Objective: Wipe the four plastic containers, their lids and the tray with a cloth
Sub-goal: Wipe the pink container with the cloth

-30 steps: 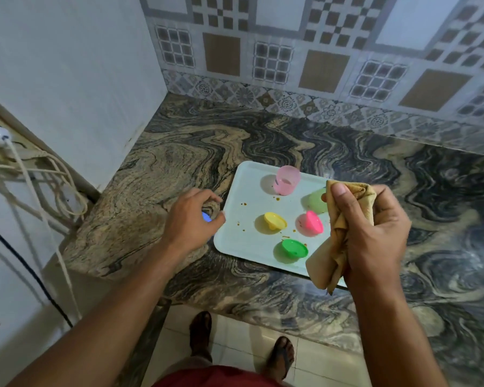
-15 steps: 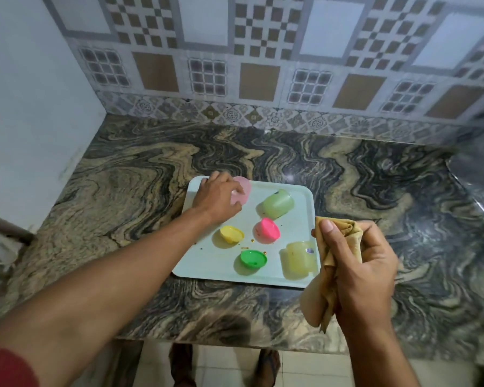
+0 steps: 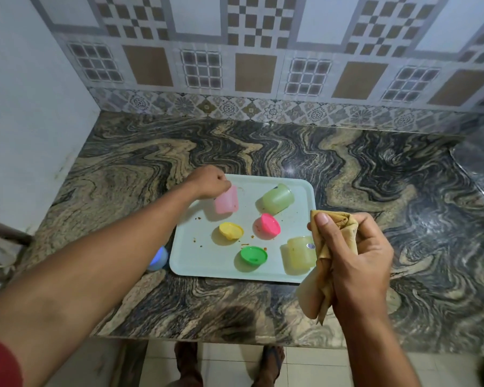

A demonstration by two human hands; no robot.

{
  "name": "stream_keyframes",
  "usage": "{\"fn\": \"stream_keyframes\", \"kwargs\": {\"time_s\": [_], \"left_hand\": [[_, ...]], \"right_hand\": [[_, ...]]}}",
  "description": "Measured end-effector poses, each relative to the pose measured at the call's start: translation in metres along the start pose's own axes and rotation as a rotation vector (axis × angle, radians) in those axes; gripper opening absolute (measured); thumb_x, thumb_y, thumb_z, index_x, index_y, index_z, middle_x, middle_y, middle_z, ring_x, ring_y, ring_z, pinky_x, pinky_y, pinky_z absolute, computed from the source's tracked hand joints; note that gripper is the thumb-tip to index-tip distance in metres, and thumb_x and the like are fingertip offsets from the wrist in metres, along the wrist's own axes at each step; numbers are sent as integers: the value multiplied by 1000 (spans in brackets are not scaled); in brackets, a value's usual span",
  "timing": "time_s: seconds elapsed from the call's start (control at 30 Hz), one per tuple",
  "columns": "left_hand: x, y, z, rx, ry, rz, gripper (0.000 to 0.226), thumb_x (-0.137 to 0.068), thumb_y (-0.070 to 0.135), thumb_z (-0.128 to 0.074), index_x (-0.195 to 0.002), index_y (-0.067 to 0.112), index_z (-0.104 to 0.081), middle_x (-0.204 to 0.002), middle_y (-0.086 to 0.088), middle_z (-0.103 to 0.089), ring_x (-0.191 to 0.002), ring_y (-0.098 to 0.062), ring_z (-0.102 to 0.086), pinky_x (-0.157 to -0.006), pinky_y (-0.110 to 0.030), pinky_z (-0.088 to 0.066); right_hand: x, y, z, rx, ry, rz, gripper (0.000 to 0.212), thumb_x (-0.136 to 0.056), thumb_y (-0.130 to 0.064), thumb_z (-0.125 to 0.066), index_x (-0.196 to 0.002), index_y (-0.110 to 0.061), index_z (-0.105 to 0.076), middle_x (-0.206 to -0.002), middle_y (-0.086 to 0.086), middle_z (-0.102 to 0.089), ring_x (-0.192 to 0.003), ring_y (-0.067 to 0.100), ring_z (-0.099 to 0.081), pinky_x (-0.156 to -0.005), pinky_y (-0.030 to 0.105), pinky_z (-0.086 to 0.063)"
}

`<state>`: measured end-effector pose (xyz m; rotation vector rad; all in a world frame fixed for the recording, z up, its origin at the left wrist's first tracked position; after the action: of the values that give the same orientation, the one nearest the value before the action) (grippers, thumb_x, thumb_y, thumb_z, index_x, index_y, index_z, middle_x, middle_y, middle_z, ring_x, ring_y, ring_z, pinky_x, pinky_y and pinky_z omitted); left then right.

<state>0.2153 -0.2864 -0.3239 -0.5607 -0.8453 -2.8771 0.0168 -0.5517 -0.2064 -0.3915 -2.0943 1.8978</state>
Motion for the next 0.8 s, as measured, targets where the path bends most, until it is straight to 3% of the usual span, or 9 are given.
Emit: {"fn": "stream_keyframes", "kwargs": {"time_s": [0.1,0.17,0.27,0.37,0.47,0.57,0.63,0.8], "left_hand": [[-1,-11,-1,-30,-92,58,27,-80,34,-62,-74,9,-69,-82,-10,-68,-80,-32,-63,-66,-31,-42],[-3,-18,-2,-16,-96,75,25,-85,28,-64,-70,9,-66,-79,-10,-64,-77,-30,-58,-63,-31,-39],[-3,-25,0,-13,-68,53,21,-90,31,-67,-87,15,-79,-101,-5,-77,-94,-28,-70,-75,-35,-54],[9,-25,7,-15,5,21,13,-89,40,-67,-94,31,-75,-107,1,-75,-100,-25,-69,-90,-39,-58],[28,-27,9,-13,50,-41,40,-78,49,-72,-114,32,-68,-110,3,-69,-105,-23,-65,-93,-40,-55],[49,-35,-2,-163,44,-76,76,-68,52,-82,-136,32,-54,-128,-1,-59,-121,-28,-57,-98,-41,-48],[58,-41,-15,-242,42,-75,90,-66,51,-88,-143,31,-45,-138,-5,-53,-127,-32,-53,-101,-44,-45],[62,-53,-30,-185,159,-57,87,-68,41,-90,-140,30,-43,-138,-5,-48,-125,-35,-56,-96,-46,-52]], "right_hand": [[0,0,-4,7,-5,-7,24,-82,-28,-81,-86,-10,-66,-91,36,-68,-75,26,-61,-65,34,-50],[1,1,-6,-4,-3,-14,24,-81,-28,-81,-86,-10,-66,-90,34,-69,-74,24,-61,-62,29,-51],[0,2,-6,-14,-3,-24,23,-80,-27,-80,-85,-10,-65,-82,29,-70,-71,24,-61,-58,26,-51],[0,4,-7,-24,-9,-22,21,-80,-27,-81,-84,-12,-66,-84,33,-69,-73,25,-62,-57,24,-52],[-2,7,-7,-24,-21,-28,25,-82,-28,-85,-85,-12,-66,-82,35,-66,-68,23,-58,-53,22,-49],[-3,13,-5,-44,-31,-60,26,-84,-32,-86,-85,-14,-67,-76,20,-64,-50,13,-50,-42,19,-41],[-4,16,-4,-57,-17,-77,25,-85,-32,-86,-86,-14,-69,-75,16,-64,-51,12,-49,-44,20,-41],[-3,20,-6,-115,-4,-115,27,-84,-30,-75,-93,-6,-65,-72,13,-57,-51,12,-47,-49,22,-44]]}}
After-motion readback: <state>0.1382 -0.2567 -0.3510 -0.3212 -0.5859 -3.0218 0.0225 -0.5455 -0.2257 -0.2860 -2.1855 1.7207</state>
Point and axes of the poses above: each hand's wrist, its own x-axis away from the middle knuckle, its own z-axis out of the back of the hand, y = z × x, the point moved 4 cm from there along -x, towards the middle knuckle
